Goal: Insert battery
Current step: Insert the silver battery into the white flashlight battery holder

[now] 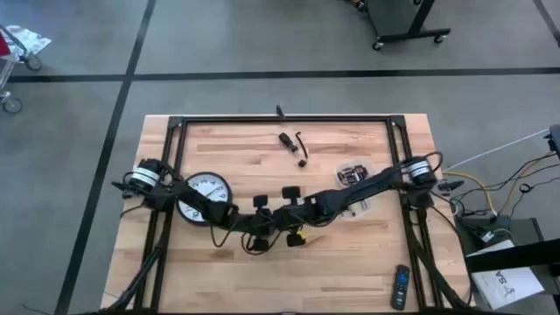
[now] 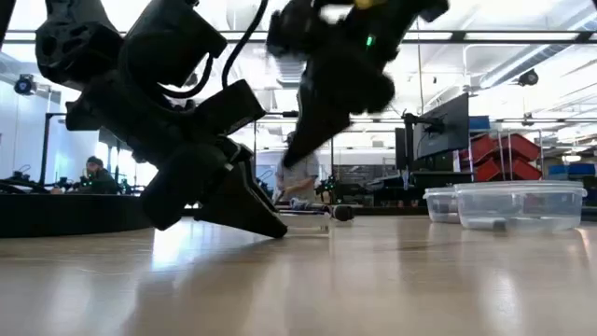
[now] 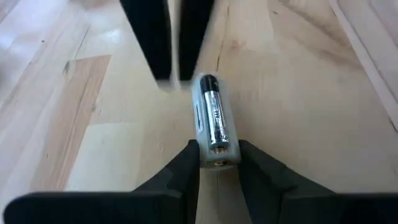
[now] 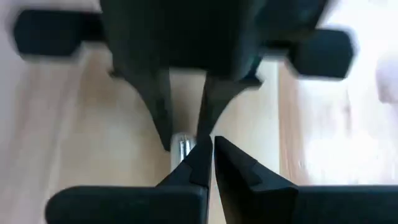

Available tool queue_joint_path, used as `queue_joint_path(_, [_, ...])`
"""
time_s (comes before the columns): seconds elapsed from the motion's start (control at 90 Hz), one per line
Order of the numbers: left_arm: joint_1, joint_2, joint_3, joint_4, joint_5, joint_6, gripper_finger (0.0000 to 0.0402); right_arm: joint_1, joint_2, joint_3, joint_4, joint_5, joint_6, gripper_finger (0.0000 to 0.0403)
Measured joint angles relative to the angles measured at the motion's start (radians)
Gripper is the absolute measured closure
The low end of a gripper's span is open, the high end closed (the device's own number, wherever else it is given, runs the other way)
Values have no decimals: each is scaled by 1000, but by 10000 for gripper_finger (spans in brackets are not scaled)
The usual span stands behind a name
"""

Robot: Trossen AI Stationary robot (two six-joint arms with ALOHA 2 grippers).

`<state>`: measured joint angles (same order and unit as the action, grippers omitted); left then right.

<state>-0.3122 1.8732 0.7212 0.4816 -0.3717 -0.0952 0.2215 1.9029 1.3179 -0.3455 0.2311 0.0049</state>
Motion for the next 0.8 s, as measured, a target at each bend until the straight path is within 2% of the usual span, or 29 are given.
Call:
queue_joint_path(0.222, [0,0,0,5,-2,-1,319,-8,-38,-210,387,-82,33,403])
queue_joint_path(0.433, [0,0,-2,10,-5,-9,319,-27,-30,-324,576,-83,68,403])
queue_joint_path(0.8, [0,1,-3,17,-9,-23,319,-39,7,-359,697,-135,73,403])
